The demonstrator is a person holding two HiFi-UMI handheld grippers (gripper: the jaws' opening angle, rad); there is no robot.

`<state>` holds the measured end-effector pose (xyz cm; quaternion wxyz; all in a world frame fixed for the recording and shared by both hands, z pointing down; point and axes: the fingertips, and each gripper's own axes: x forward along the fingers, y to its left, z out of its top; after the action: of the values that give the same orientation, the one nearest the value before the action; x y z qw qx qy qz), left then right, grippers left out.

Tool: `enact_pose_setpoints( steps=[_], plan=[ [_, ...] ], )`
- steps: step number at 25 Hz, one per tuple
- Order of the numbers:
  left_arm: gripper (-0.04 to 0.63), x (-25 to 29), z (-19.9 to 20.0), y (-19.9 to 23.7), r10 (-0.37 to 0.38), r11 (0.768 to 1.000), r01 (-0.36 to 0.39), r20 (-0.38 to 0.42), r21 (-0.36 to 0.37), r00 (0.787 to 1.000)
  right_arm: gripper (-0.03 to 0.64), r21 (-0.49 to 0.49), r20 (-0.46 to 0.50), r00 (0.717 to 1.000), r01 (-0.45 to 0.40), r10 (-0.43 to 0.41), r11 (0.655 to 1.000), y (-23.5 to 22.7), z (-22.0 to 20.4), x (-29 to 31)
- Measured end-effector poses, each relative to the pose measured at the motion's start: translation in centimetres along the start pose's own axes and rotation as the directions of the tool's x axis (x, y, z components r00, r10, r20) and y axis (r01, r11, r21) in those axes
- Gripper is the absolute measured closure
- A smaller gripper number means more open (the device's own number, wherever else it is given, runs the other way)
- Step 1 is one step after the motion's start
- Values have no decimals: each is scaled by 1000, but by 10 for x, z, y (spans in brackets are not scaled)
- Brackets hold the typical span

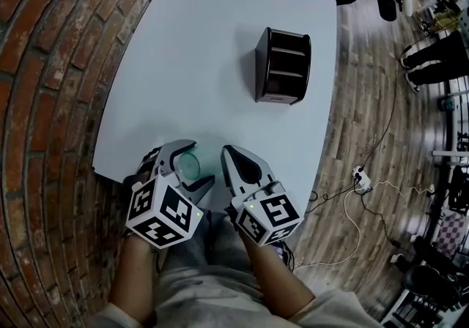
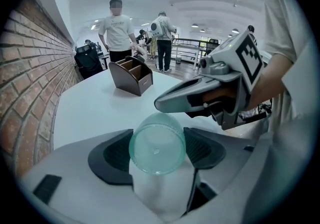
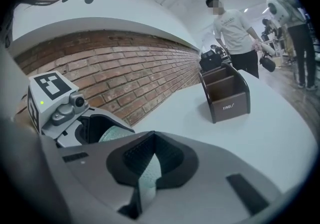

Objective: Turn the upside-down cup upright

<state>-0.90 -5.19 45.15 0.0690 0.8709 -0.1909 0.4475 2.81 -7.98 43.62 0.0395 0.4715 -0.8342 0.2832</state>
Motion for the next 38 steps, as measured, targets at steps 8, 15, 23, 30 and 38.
enact_pose_setpoints(
  steps=[8,15,23,30,38],
  plan=[
    [276,8,1,-6,-19,999,20,-25,25,999,611,14,-15,999,33,-33,999,-12,-13,1],
    [278,14,6,-8,-19,999,20,-35,41,999,611,4,-33,998,55,-55,998,-19,-22,3],
    [279,20,8,-9,-7,999,9,-30,45,1000,611,-9,-50,997,56,-57,998,-21,-28,6],
    [279,20,5,-5,17,999,-17,-13,51,1000,611,-29,-69,996,61,-63,998,-19,-32,6],
    [278,9,8,-3,14,999,-15,26,38,1000,611,-57,-74,995,66,-70,996,-17,-30,5]
  ],
)
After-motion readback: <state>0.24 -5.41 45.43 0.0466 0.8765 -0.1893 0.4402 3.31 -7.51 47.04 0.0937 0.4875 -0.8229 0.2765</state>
